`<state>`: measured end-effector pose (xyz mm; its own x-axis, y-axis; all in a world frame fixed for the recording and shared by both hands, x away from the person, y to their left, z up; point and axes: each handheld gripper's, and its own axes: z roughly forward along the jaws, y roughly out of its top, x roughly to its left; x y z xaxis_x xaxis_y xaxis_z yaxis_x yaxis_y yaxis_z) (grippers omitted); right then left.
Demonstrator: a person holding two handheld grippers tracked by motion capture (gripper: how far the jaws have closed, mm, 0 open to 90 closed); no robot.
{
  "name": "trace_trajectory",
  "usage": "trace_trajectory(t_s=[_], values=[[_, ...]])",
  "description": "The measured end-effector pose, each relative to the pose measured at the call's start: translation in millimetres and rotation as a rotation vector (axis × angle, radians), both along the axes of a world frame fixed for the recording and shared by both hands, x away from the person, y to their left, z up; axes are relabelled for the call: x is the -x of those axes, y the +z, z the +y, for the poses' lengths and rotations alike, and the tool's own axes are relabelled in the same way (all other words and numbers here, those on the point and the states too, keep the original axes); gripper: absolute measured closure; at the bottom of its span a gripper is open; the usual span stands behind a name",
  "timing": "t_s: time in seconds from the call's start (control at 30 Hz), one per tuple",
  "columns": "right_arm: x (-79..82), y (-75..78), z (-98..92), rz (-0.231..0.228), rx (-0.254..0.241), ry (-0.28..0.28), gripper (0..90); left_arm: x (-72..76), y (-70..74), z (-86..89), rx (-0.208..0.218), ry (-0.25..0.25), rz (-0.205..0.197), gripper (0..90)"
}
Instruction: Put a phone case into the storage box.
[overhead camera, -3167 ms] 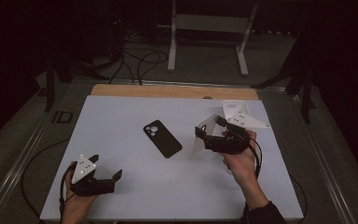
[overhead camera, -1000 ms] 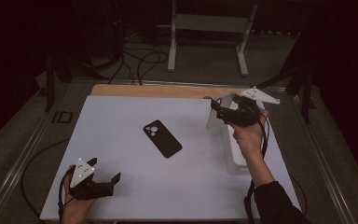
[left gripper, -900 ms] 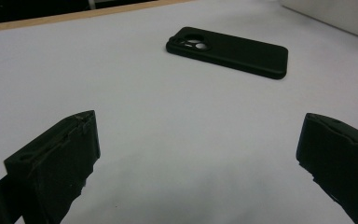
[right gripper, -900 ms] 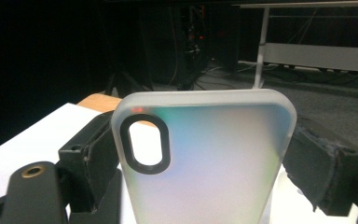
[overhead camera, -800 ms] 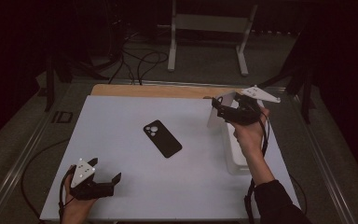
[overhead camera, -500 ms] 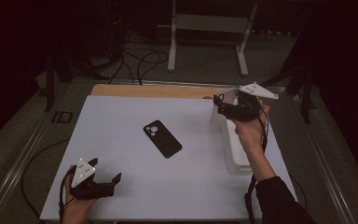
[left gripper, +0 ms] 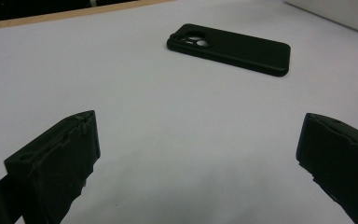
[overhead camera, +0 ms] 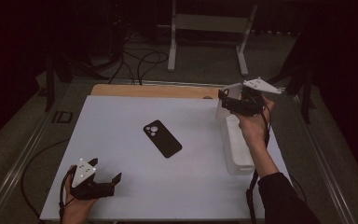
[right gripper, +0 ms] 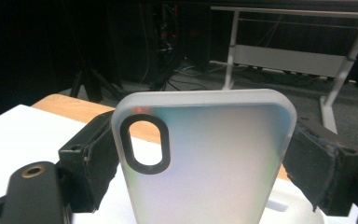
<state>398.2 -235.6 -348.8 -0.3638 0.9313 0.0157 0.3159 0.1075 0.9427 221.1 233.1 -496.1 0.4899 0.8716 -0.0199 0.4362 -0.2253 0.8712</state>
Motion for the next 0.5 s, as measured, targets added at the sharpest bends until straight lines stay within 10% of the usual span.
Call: trace_trajectory(t_s=[0.5], values=[[-15.9, -3.1, -14.0, 0.009, 0.008, -0.08, 16.7, -0.1, 0.0, -0.2, 0.0, 0.005, 0.001, 0.0]])
